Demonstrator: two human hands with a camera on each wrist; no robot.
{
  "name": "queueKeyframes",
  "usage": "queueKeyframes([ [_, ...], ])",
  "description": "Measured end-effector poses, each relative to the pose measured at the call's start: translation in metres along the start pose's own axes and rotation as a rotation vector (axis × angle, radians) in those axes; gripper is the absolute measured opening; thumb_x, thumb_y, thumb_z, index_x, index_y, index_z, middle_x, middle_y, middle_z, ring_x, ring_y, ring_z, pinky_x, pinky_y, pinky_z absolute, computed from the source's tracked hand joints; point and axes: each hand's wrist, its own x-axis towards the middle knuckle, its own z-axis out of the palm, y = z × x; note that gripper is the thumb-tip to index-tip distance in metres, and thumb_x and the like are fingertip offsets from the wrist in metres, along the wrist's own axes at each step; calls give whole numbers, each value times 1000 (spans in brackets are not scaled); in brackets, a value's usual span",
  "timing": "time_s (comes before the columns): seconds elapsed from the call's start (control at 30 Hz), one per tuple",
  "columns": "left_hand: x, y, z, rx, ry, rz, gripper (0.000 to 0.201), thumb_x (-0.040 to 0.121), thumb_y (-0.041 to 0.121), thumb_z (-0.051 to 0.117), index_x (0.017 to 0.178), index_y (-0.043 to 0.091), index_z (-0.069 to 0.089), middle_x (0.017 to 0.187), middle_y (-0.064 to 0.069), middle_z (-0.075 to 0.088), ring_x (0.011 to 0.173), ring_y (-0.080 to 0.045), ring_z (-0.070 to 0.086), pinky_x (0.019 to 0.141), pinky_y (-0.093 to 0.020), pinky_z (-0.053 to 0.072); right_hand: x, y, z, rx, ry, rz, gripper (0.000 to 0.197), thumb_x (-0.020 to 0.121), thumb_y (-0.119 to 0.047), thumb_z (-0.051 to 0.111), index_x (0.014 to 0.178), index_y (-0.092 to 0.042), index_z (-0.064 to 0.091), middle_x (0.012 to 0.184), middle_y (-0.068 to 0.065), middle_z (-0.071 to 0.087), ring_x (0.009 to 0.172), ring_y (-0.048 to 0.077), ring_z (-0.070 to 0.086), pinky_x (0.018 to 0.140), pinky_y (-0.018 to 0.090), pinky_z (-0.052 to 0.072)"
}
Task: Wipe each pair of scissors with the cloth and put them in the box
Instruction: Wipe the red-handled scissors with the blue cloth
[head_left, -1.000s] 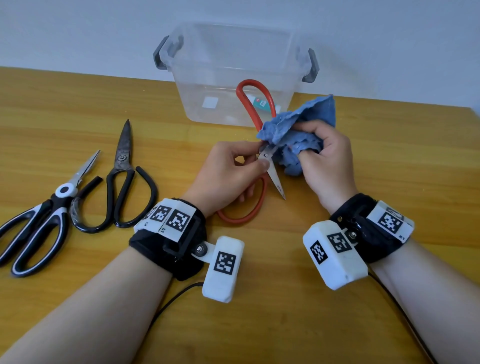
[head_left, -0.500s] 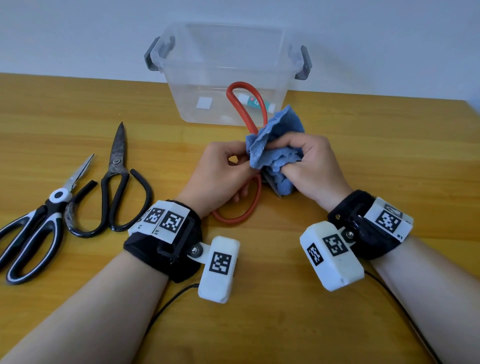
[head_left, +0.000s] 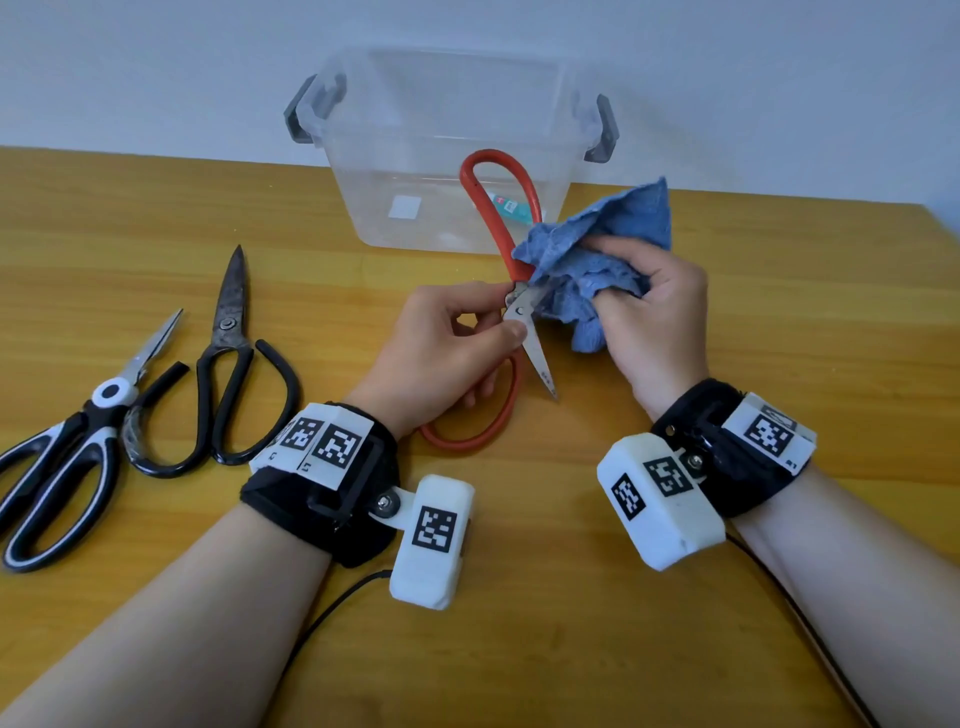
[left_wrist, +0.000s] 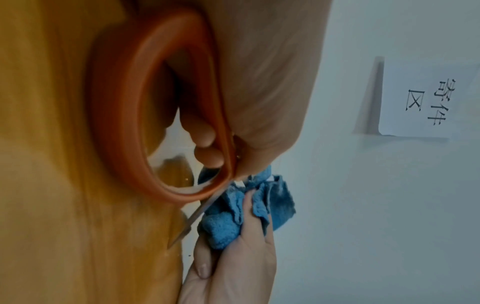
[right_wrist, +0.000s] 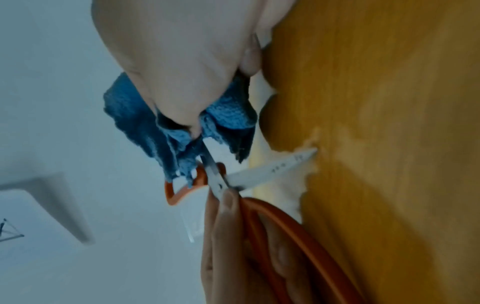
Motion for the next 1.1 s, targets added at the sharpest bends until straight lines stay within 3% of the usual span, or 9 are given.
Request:
queueKeyframes([
  [0.2,1,0,0,40,-12,-15,12,101,11,63,106,5,72,53,-5,51,38,-9,48,41,-20,40,-4,-6,2,-10,-357,30,51,71,8,57,101,-29,74,91,-23,74,93,-1,71,78,14,53],
  [0.33,0,-2,0,25,-12,17,11,100,6,62,95,-3,66,60,-1,42,44,-13,52,42,-24,44,-2,0,0,-18,-147,-9,47,79,16,58,109,-17,75,98,-12,74,96,1,71,81,17,55],
  [0.5,2,-1,3,-3,21,-12,27,101,6,61,125,12,71,60,1,37,47,-19,54,42,-25,46,3,7,0,22,29,15,41,82,12,60,110,-14,75,101,-12,75,99,5,71,84,23,57],
  [0.67,1,0,0,0,12,-8,12,101,8,61,106,2,71,59,-10,47,41,-10,48,40,-21,40,-4,-1,0,-11,-343,17,53,72,14,60,100,-28,75,87,-25,74,91,-1,71,77,14,53],
  [0.73,0,1,1,-2,-5,4,14,101,9,62,109,1,70,61,-5,46,42,-10,50,41,-22,42,-3,0,0,-21,-318,16,54,73,16,61,99,-29,75,89,-25,73,92,0,71,77,15,54],
  [0.8,0,1,0,-9,-20,17,10,100,8,63,97,1,69,62,-1,43,45,-14,52,41,-24,43,-3,0,0,-14,-265,3,55,74,19,61,100,-28,75,91,-25,73,94,1,72,78,16,54],
  [0.93,-2,0,-2,-5,-23,34,43,99,3,63,67,32,59,68,1,44,47,-18,53,41,-25,44,-2,0,-1,41,-145,27,47,80,16,63,106,-21,75,94,-22,73,95,1,72,77,16,55],
  [1.0,-2,1,-1,-18,-14,36,31,99,3,63,78,26,65,72,-1,43,48,-19,54,41,-25,45,1,3,-2,54,-58,53,41,84,11,65,107,-21,76,97,-18,75,96,3,72,80,20,57],
  [1.1,0,2,1,-36,9,5,22,99,3,63,117,13,72,69,-3,38,49,-20,54,41,-26,45,7,13,-2,108,95,116,37,86,2,67,109,-25,77,105,-8,77,104,10,72,92,37,59],
])
